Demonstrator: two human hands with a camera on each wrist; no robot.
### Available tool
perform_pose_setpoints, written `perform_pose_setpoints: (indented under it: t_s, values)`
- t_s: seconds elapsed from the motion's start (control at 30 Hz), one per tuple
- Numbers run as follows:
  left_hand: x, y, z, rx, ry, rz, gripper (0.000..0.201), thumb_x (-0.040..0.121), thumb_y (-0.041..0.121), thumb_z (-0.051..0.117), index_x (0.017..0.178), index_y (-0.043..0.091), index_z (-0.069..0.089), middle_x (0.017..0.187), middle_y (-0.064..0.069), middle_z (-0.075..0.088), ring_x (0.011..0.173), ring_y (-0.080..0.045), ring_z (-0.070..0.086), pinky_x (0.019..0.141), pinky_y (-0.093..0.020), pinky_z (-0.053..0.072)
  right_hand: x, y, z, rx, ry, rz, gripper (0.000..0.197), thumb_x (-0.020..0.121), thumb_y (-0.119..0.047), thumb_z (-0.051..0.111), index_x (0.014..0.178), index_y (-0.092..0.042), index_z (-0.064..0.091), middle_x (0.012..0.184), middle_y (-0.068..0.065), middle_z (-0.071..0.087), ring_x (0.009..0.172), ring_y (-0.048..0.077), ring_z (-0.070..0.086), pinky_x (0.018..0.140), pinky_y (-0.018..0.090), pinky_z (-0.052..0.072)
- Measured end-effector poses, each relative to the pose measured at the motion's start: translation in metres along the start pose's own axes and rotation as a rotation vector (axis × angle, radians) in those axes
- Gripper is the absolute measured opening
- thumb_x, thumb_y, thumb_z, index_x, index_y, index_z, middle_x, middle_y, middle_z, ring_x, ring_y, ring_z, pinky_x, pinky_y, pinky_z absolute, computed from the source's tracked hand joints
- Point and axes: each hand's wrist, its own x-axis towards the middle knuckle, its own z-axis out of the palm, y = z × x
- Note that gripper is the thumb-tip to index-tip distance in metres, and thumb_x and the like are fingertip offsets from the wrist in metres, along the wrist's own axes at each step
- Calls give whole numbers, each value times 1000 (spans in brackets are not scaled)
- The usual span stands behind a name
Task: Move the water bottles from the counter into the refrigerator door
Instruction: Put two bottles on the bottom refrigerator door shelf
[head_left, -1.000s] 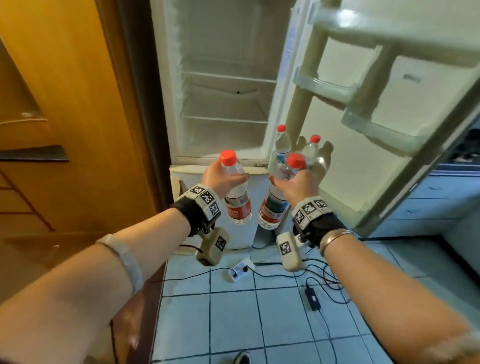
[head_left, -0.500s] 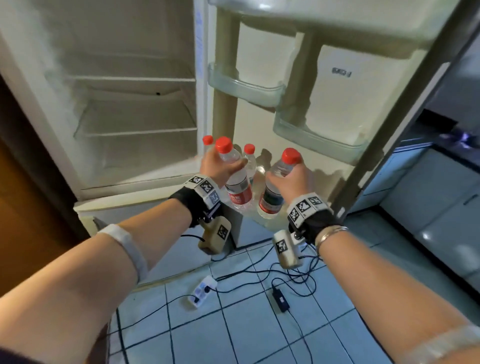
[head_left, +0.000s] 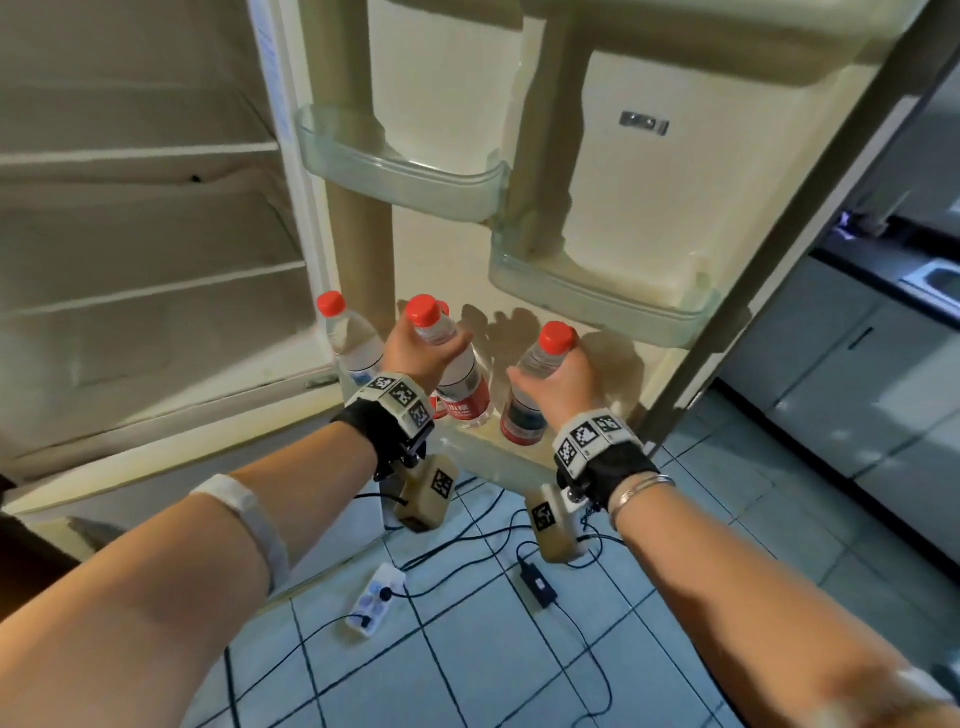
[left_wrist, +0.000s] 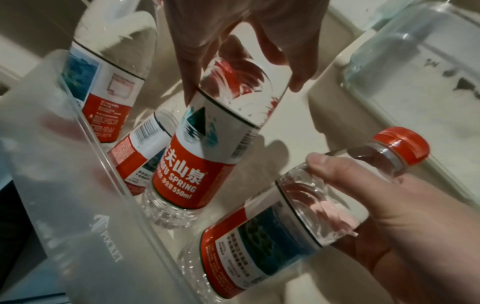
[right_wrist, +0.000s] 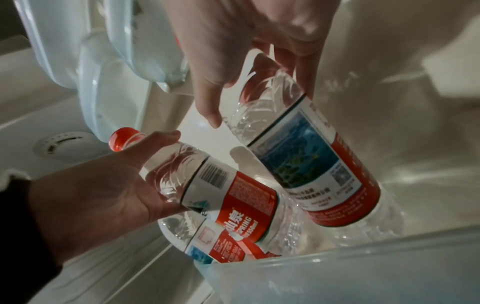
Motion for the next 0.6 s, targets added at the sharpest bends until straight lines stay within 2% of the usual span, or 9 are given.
perform_pose_setpoints:
  t_s: [0.1, 0.23, 0.3, 0.4, 0.53, 0.6]
  values:
    - [5, -8, 7, 87, -40, -1, 52, 71, 31, 76, 115, 13, 54, 109, -5, 63, 97, -19, 59, 91, -32, 46, 4, 7, 11, 25, 2, 21, 41, 75, -20, 76, 108, -5, 56, 105, 10, 65, 97, 24, 61, 83, 27, 43]
    - [9, -12, 16, 189, -79, -11, 62, 69, 35, 77, 119, 11, 50, 115, -8, 62, 105, -24, 59, 93, -35, 47, 10, 17, 21, 13, 31, 24, 39, 71, -18, 78, 104, -7, 59, 101, 9, 68, 93, 23, 63, 81, 27, 45]
    - [11, -16, 19, 233, -99, -9, 62, 69, 37, 76, 120, 12, 49, 116, -7, 62, 106, -25, 59, 94, -35, 46, 14, 22, 25, -27, 54, 24, 38, 70, -22, 79, 100, -10, 61, 97, 6, 69, 87, 21, 64, 80, 27, 47]
    - [12, -17, 23, 238, -114, 10, 59, 70, 34, 76, 118, 13, 50, 114, -8, 63, 104, -27, 60, 95, -42, 48, 18, 26, 28, -90, 98, 24, 37, 67, -30, 80, 95, -15, 62, 94, 4, 70, 85, 21, 66, 82, 31, 52]
    - [12, -25, 22, 198, -92, 19, 56, 70, 33, 77, 115, 13, 51, 110, -8, 64, 102, -26, 61, 95, -43, 48, 19, 30, 30, -98, 101, 28, 39, 67, -31, 80, 96, -15, 61, 96, 5, 70, 87, 22, 66, 84, 33, 53]
    - [9, -31, 20, 165, -73, 16, 55, 69, 33, 77, 114, 11, 52, 108, -7, 65, 99, -23, 61, 93, -39, 49, 19, 33, 31, -101, 103, 26, 40, 67, -32, 80, 97, -14, 60, 96, 5, 70, 87, 22, 66, 84, 32, 52]
